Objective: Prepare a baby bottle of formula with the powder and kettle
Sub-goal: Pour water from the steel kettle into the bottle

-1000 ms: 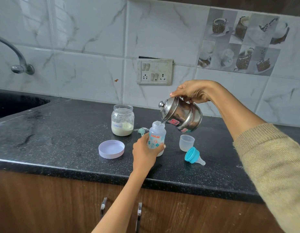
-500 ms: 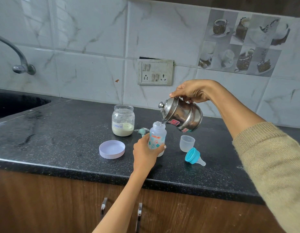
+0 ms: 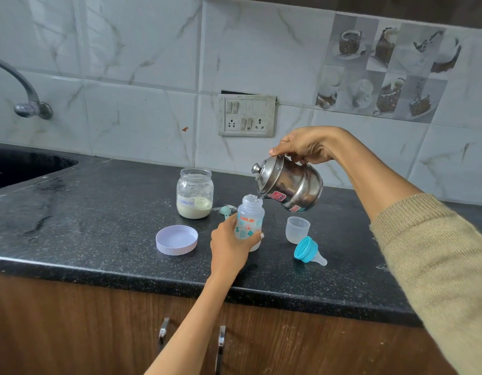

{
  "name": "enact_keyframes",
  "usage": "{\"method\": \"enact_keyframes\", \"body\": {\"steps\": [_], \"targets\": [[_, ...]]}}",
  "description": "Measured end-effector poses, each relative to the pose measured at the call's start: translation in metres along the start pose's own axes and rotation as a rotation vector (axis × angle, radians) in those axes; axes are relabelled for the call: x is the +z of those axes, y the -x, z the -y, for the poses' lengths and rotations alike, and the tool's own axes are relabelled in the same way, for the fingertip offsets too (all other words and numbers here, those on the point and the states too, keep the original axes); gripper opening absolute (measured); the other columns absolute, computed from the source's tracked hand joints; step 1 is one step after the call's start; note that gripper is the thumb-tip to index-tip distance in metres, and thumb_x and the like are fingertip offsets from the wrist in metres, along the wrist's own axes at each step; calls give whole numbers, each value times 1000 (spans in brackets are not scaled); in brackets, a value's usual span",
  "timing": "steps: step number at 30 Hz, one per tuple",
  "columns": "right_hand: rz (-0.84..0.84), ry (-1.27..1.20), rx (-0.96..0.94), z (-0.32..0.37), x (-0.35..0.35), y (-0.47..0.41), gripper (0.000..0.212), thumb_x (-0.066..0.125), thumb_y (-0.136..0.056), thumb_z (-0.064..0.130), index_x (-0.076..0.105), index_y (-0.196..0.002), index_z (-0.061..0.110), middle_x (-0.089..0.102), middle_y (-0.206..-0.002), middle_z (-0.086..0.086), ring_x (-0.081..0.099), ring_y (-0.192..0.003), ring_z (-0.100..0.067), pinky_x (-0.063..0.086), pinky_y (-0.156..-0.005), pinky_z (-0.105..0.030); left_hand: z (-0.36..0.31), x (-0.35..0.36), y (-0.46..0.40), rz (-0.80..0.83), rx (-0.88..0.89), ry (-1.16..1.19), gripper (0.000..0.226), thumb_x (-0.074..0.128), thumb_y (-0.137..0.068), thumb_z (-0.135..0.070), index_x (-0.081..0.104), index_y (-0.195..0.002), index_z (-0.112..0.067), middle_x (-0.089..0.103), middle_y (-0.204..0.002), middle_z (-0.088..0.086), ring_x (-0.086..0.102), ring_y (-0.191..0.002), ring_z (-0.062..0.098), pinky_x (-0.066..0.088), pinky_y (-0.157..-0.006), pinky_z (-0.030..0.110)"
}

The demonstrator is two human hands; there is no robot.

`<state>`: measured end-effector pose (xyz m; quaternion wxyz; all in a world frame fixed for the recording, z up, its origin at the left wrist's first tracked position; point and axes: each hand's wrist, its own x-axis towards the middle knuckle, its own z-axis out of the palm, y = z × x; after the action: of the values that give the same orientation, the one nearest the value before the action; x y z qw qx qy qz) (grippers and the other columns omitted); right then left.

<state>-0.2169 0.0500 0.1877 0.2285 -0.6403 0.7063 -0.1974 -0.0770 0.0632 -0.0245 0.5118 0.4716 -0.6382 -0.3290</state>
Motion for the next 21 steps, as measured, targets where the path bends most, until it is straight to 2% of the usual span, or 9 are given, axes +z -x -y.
{"method": "enact_keyframes", "body": {"steps": [9,17,21], "targets": [[-1,18,-7,2,0,-2,35,60,-92,25,42,-62,17,40,-67,-2,34,-59,-13,30,-53,-25,-1,0,0,1,-2,-11,53,80,-72,-29,60,-120,-16,66,-119,2,59,-114,17,50,-96,38],[-2,34,-7,5,0,-2,34,60,-92,25,43,-63,16,40,-69,-2,35,-60,-13,31,-54,-24,1,1,-1,-8,7,-13,47,80,-71,-30,62,-113,-17,68,-113,1,61,-108,18,51,-93,41],[2,42,-8,6,0,-2,34,60,-92,26,43,-63,16,40,-69,-1,34,-61,-13,30,-54,-24,1,1,-1,-2,0,-15,53,80,-72,-31,61,-119,-15,67,-118,2,60,-112,18,50,-95,40]]}}
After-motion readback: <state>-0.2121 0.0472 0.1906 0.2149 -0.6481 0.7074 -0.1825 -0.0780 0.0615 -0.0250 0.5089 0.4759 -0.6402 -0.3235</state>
